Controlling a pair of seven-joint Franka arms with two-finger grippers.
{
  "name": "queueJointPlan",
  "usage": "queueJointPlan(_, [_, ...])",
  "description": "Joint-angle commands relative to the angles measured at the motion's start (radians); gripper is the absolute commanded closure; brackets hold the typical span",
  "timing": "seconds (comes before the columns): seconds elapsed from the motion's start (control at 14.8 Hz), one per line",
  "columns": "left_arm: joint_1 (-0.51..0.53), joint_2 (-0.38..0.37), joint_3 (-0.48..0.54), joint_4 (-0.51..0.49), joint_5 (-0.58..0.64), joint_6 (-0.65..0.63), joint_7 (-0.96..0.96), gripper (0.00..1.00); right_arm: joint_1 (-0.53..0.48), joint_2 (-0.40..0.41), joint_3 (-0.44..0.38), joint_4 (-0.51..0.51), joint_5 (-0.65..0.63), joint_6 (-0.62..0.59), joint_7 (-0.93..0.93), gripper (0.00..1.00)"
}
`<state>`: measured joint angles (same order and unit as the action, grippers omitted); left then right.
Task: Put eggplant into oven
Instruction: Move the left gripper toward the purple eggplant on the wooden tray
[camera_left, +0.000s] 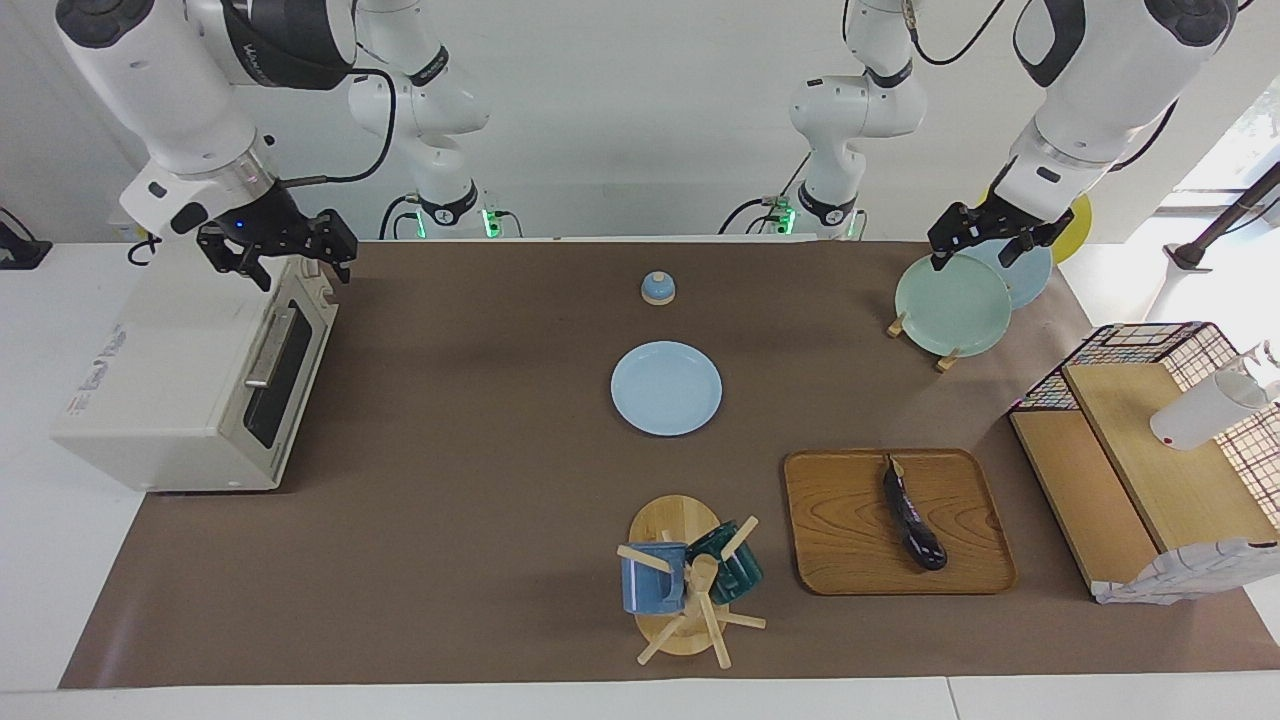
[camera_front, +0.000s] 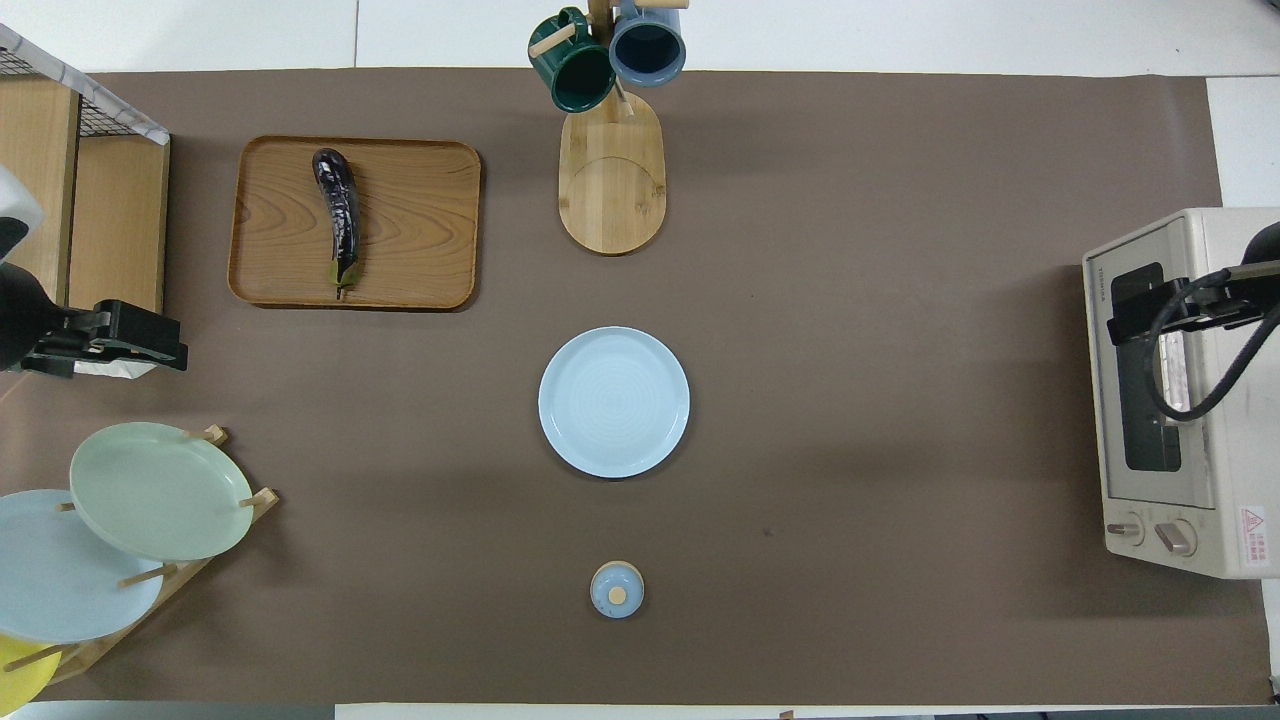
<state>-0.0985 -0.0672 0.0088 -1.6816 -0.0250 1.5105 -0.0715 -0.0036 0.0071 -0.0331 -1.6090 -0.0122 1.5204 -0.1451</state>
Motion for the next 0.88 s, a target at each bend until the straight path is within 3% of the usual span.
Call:
queueJointPlan(0.0, [-0.006,-0.006,0.000,0.005,0.010,-0.006,-0.010,0.00,-0.009,0.002,0.005,0.014,0.023,-0.016,0.019,0.00])
queueJointPlan(0.81, [-0.009,-0.006,0.000,-0.006,0.008,0.068,-0.005,0.00,-0.009,-0.006,0.007,-0.003,0.014,-0.005,0.010,0.00])
